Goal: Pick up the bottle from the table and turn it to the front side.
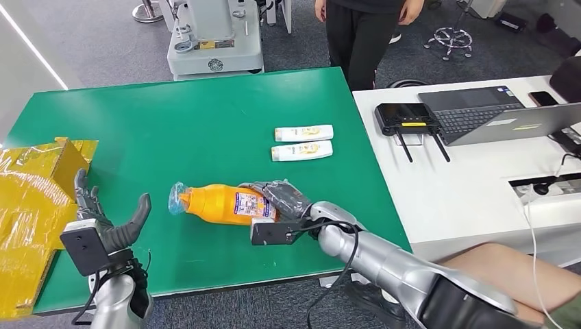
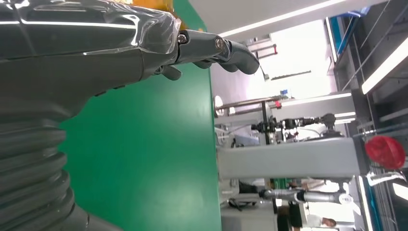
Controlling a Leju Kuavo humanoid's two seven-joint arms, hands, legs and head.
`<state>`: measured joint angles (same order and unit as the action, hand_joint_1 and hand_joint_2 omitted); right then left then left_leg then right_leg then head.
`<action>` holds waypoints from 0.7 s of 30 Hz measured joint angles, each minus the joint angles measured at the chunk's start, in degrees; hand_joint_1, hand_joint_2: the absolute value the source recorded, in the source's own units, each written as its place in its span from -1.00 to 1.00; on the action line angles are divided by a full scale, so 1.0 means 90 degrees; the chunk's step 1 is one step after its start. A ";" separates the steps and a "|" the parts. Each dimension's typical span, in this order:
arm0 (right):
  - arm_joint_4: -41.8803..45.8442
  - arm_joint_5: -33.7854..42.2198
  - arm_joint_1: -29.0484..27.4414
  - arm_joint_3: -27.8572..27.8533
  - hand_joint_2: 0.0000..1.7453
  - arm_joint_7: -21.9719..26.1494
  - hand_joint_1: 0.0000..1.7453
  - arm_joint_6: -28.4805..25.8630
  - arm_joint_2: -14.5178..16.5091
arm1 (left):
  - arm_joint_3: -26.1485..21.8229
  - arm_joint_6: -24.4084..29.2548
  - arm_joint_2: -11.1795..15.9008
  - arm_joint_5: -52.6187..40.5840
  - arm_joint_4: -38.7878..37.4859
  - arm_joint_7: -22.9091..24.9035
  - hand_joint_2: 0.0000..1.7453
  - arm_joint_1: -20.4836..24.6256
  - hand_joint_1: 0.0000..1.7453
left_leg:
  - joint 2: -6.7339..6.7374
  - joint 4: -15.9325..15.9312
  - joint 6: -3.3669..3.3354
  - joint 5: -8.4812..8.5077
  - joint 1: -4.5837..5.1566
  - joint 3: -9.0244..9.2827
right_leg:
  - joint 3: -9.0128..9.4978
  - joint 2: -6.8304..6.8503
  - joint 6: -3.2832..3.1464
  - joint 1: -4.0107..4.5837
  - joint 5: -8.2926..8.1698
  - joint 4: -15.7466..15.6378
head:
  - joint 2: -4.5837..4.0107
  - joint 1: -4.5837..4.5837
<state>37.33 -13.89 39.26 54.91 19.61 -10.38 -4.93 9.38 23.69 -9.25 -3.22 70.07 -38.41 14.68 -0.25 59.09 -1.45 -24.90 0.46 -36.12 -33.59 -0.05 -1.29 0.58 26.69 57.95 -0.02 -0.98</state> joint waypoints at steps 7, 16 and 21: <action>0.0573 -0.0429 -0.0624 -0.0619 1.00 0.0135 1.00 -0.0270 0.0045 | -0.0333 -0.0101 0.0280 -0.0018 -0.0012 0.0035 1.00 0.0157 -1.00 | -0.0002 0.0000 0.0000 0.0000 0.0001 -0.0001 | 0.0000 0.0002 0.0000 -0.0001 0.0000 -0.0001 | 0.0000 0.0000; 0.1486 -0.0798 -0.1367 -0.1580 1.00 0.0699 1.00 -0.1012 0.0188 | -0.0339 -0.0606 0.0350 0.0016 -0.0254 0.0076 1.00 0.0400 -1.00 | -0.0001 0.0000 0.0000 0.0000 0.0001 -0.0002 | -0.0002 0.0003 0.0000 -0.0001 0.0000 -0.0002 | 0.0000 -0.0001; 0.1822 -0.0700 -0.1559 -0.1975 1.00 0.0972 1.00 -0.1298 0.0308 | -0.0226 -0.0980 0.0342 0.0021 -0.0431 0.0162 1.00 0.0549 -1.00 | 0.0002 0.0001 0.0000 0.0000 0.0001 -0.0001 | -0.0004 0.0000 0.0000 -0.0001 0.0000 -0.0002 | 0.0000 0.0000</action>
<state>53.73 -20.19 25.22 37.13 28.35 -22.06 -2.16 7.35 14.87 -6.17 -3.04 66.19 -36.95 19.62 -0.23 59.09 -1.45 -24.90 0.47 -36.13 -33.63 -0.06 -1.29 0.57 26.69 57.94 -0.02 -0.98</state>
